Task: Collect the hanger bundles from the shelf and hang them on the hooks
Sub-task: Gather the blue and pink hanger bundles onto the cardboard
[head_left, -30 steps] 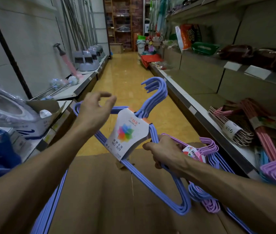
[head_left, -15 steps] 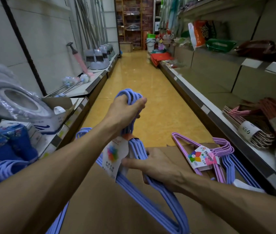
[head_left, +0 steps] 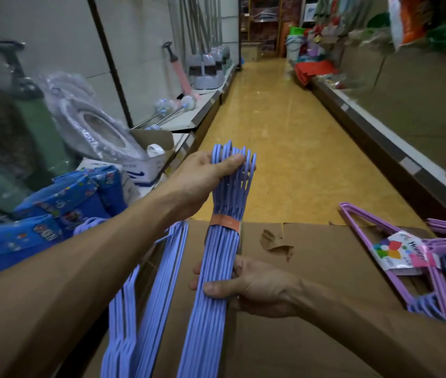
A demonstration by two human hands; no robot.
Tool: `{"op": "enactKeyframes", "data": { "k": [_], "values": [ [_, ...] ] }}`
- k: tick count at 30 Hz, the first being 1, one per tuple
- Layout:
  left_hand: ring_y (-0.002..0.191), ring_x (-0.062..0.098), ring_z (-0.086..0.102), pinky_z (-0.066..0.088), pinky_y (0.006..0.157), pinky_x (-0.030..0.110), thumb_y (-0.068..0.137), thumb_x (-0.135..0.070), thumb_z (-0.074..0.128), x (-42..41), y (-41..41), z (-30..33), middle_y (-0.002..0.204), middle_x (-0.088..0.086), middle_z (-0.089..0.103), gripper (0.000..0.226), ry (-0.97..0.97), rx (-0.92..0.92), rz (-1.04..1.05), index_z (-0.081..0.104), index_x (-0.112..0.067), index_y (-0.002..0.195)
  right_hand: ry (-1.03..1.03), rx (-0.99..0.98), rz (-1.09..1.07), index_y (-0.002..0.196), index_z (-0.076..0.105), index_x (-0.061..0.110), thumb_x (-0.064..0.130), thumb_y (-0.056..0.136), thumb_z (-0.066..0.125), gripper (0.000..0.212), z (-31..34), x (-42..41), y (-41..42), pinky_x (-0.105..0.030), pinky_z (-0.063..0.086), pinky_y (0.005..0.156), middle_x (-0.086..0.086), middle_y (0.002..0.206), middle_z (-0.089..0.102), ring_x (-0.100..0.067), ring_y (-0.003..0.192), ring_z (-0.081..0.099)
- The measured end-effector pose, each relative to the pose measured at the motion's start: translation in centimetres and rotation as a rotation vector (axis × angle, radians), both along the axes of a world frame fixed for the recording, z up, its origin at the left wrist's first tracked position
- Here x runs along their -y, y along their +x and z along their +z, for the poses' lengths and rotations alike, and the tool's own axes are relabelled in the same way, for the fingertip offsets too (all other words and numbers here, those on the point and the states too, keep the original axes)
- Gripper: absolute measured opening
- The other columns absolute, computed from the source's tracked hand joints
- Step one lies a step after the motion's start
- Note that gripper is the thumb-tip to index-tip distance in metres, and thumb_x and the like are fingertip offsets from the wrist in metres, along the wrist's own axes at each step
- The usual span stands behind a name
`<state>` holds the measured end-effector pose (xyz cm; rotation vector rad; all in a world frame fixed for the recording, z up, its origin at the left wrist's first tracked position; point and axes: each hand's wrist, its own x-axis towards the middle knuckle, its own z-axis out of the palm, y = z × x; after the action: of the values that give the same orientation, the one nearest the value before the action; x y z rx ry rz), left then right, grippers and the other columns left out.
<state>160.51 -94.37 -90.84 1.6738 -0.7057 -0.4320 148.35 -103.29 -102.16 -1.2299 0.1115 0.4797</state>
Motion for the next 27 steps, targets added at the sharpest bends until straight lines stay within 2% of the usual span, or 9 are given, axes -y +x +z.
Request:
{"op": "enactKeyframes", "data": {
  "k": [2,4,6,9,13,17,19,22,27],
  "values": [
    [0.110,0.026,0.067,0.041,0.110,0.049,0.097,-0.031,0.060,-2.1,0.8,-0.4,0.108,0.010,0.075,0.027,0.091,0.022,-0.034,0.076,-0.010,0.101,-0.059,0.012,-0.024,0.104,0.065,0.011,-0.007,0.089,0.064,0.024,-1.1,-1.3,0.9,-0.051,0.050,0.102,-0.003,0.100,0.074,-0.018,0.099,0.071],
    [0.101,0.012,0.070,0.048,0.103,0.039,0.095,-0.044,0.059,-4.1,1.4,-0.5,0.102,0.000,0.076,0.034,0.260,0.122,-0.029,0.076,-0.015,0.101,-0.102,0.008,-0.029,0.102,0.063,0.009,-0.011,0.088,0.063,0.024,-2.3,-2.1,1.6,-0.030,0.060,0.079,-0.004,0.097,0.072,-0.011,0.088,0.073],
    [0.085,-0.001,0.068,0.050,0.086,0.027,0.090,-0.061,0.054,-6.1,2.4,-0.7,0.091,-0.006,0.075,0.049,0.437,0.211,0.043,0.077,-0.018,0.091,-0.147,0.026,-0.020,0.099,0.062,0.009,-0.012,0.088,0.063,0.024,-3.4,-2.8,2.1,-0.021,0.057,0.069,-0.003,0.094,0.070,-0.007,0.081,0.072],
    [0.081,0.016,0.063,0.047,0.077,0.031,0.080,-0.084,0.036,-8.7,4.4,-1.7,0.084,0.001,0.067,0.079,0.673,0.369,0.148,0.066,-0.011,0.083,-0.252,0.062,-0.018,0.094,0.065,0.013,-0.007,0.085,0.069,0.023,-5.4,-3.9,3.0,-0.020,0.055,0.069,-0.002,0.094,0.068,-0.007,0.080,0.069],
    [0.109,0.022,0.060,0.047,0.091,0.034,0.089,-0.069,0.041,-10.8,5.2,-3.4,0.118,0.006,0.066,0.064,0.812,0.498,0.157,0.057,-0.020,0.128,-0.312,0.060,-0.046,0.094,0.067,0.015,0.000,0.084,0.074,0.020,-8.0,-5.9,4.2,-0.020,0.055,0.067,-0.001,0.095,0.071,-0.011,0.083,0.070],
    [0.127,0.016,0.047,0.035,0.099,0.028,0.099,-0.054,0.037,-11.7,5.6,-4.4,0.142,0.002,0.049,0.055,0.715,0.646,0.136,0.047,-0.021,0.141,-0.366,0.043,-0.042,0.095,0.068,0.021,0.004,0.082,0.078,0.023,-9.5,-8.1,5.7,-0.018,0.054,0.065,0.005,0.093,0.072,-0.005,0.080,0.069],
    [0.129,0.015,0.046,0.034,0.102,0.027,0.101,-0.049,0.037,-12.0,6.0,-4.6,0.143,-0.001,0.049,0.049,0.671,0.635,0.164,0.049,-0.021,0.140,-0.409,0.035,-0.036,0.096,0.068,0.023,0.008,0.081,0.080,0.025,-10.3,-9.2,6.4,-0.025,0.058,0.076,0.002,0.099,0.072,-0.011,0.089,0.070],
    [0.108,0.019,0.059,0.047,0.095,0.038,0.101,-0.048,0.040,-12.5,6.6,-5.3,0.118,0.001,0.065,0.039,0.753,0.618,0.127,0.063,-0.021,0.119,-0.460,0.018,0.004,0.103,0.069,0.024,0.013,0.080,0.081,0.028,-11.0,-10.6,7.4,-0.039,0.055,0.095,-0.004,0.114,0.071,-0.026,0.111,0.066],
    [0.103,0.031,0.061,0.049,0.087,0.043,0.102,-0.043,0.039,-14.6,8.3,-7.6,0.109,0.008,0.068,0.037,0.925,0.598,0.137,0.066,-0.019,0.107,-0.538,-0.018,0.115,0.125,0.067,0.014,0.021,0.084,0.079,0.044,-11.7,-11.7,8.4,-0.036,0.052,0.098,-0.003,0.124,0.069,-0.025,0.115,0.064]
  ]
}}
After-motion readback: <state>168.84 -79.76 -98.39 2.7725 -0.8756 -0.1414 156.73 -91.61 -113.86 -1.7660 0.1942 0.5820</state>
